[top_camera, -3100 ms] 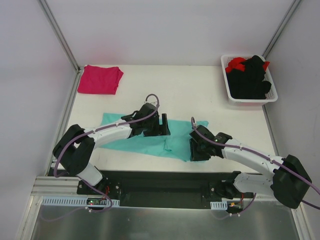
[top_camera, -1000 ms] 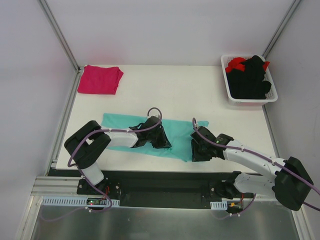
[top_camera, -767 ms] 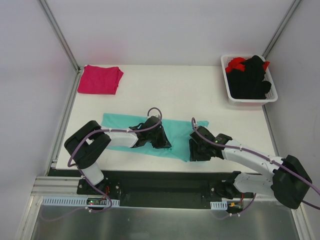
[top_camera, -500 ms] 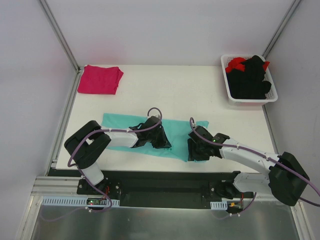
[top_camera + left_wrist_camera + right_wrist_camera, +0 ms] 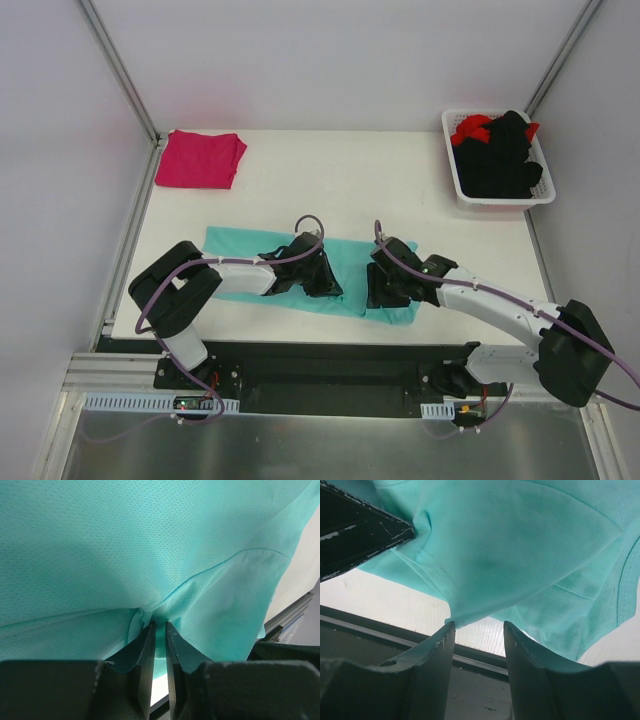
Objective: Fold and stack the t-shirts
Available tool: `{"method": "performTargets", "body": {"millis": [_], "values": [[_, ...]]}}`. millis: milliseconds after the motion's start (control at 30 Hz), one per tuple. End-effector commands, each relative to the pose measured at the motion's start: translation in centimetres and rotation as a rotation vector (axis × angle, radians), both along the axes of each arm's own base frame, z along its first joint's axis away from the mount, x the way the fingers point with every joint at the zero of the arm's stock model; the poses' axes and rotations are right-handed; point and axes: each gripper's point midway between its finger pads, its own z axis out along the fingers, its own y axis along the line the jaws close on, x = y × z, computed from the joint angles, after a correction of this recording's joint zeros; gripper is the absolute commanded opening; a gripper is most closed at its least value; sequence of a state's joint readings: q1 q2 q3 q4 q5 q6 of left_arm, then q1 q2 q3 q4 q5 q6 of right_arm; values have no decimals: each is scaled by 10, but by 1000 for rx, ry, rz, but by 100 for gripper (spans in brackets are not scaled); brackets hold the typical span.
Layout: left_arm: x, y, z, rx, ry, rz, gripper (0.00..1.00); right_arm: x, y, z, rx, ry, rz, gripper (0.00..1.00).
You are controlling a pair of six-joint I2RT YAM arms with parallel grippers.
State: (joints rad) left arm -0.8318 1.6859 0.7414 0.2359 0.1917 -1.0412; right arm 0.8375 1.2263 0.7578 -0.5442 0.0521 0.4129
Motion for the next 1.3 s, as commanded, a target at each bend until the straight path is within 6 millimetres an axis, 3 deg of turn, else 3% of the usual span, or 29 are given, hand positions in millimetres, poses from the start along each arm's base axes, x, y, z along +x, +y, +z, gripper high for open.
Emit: {"method": "performTargets", "body": {"millis": [0,167,333,433,567,667,767,1267], "values": [[-10,16,-16,84,27,11,14,1,-9,-7,-55,11,-3,47],[-12,17,-15,85,26,11,14,2,-18,-9,-68,6,-22,47],[-12,17,-14,83,25,11,13,6,-35,3,-69,-52,-81,47],[-11,16,-13,80,22,11,13,10,-49,2,-37,-113,-188,49],[-12,17,-13,82,24,8,13,17,-68,16,76,-250,-364,47],[-11,17,-14,84,24,9,13,16,-74,15,111,-256,-415,47],[-11,16,-13,81,23,11,13,14,-76,9,123,-252,-438,47],[-11,17,-11,86,19,11,13,29,-50,-2,179,-228,-428,42]]}}
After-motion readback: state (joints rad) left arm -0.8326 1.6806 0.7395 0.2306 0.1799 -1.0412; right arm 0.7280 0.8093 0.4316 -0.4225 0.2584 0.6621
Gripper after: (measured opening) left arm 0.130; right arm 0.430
